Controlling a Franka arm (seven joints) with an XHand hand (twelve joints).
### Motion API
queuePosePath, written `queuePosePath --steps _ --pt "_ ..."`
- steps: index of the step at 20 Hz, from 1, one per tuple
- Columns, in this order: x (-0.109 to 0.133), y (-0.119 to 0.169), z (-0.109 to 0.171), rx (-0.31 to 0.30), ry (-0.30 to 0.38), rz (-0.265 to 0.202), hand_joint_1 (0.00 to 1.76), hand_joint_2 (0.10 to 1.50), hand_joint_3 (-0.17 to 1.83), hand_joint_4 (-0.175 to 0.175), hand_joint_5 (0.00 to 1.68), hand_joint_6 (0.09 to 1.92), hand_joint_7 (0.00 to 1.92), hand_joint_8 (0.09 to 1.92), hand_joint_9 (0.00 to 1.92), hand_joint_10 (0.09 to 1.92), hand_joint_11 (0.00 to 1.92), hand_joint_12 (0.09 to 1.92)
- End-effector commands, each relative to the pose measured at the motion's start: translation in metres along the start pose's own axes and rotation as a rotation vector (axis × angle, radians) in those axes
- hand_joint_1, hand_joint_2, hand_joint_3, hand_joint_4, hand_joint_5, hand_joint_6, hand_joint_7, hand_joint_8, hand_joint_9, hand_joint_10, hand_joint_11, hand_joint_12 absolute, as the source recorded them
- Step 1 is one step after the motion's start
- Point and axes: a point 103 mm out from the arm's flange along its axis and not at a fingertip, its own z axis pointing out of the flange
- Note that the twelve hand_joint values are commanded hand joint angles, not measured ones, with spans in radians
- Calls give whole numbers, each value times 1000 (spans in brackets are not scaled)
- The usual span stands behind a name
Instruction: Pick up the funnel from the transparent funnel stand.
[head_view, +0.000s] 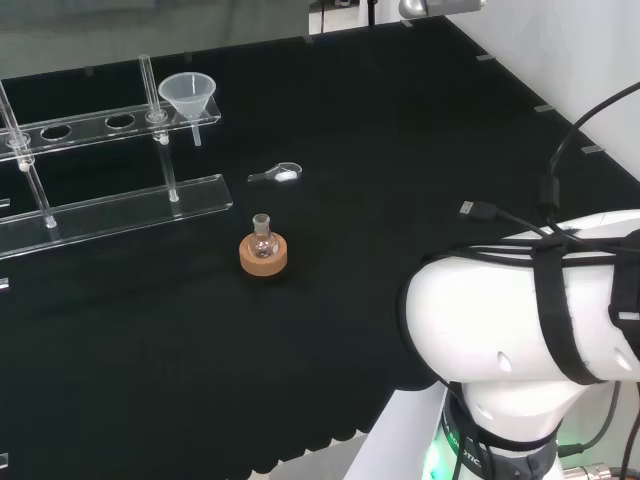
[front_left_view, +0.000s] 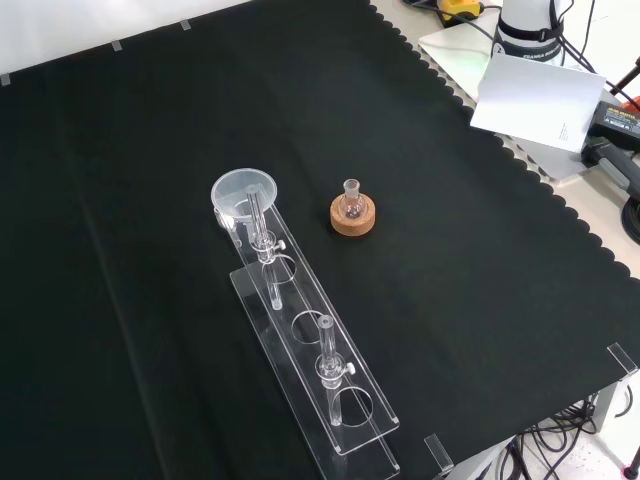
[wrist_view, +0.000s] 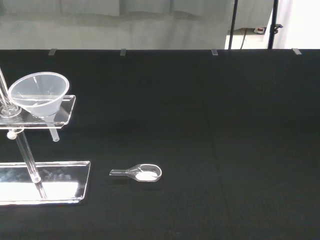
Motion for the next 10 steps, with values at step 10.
queuePosePath --steps 10 --pt "-3 4 3 3 -17 17 0 1126 496 62 59 87 3 87 5 528 0 1267"
